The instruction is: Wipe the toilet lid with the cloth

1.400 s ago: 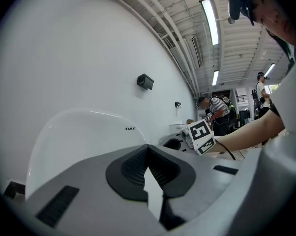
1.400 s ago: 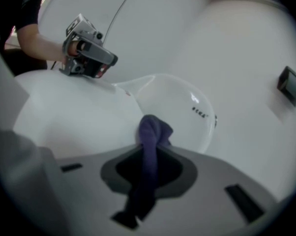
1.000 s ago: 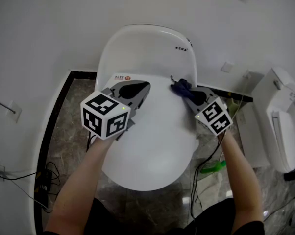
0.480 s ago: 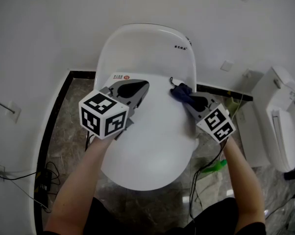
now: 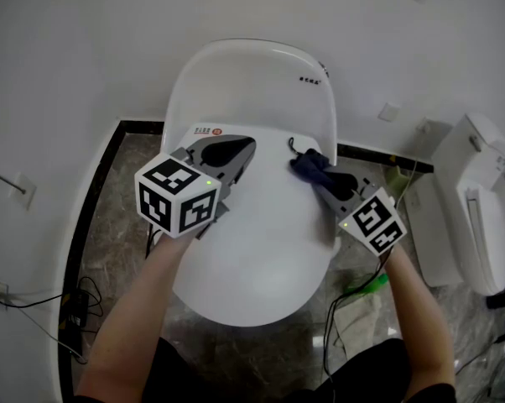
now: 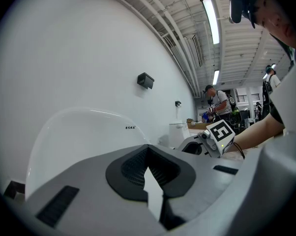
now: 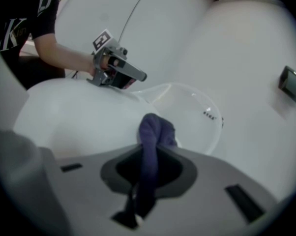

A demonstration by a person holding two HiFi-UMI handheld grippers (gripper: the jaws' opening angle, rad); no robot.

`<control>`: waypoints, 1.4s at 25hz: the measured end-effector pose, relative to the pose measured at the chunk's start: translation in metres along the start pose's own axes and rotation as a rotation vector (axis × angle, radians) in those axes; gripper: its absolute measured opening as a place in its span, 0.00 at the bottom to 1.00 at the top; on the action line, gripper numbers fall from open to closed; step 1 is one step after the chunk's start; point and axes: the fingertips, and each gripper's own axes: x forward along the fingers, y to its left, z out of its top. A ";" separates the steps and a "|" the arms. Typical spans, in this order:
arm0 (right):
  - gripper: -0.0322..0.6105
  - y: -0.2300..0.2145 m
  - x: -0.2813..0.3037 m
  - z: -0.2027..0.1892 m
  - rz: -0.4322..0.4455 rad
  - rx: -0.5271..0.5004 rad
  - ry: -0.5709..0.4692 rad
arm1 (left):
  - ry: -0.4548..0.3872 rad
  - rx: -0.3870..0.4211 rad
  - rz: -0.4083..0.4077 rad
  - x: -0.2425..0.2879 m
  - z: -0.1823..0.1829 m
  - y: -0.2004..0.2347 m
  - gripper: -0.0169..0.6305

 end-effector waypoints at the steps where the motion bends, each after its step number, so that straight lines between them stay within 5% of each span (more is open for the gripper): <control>1: 0.16 0.002 -0.001 0.001 0.001 -0.006 0.000 | 0.000 0.000 0.000 0.000 0.000 0.000 0.05; 35: 0.16 0.064 -0.050 0.014 0.064 -0.012 -0.051 | -0.008 0.003 0.000 -0.001 0.001 0.000 0.05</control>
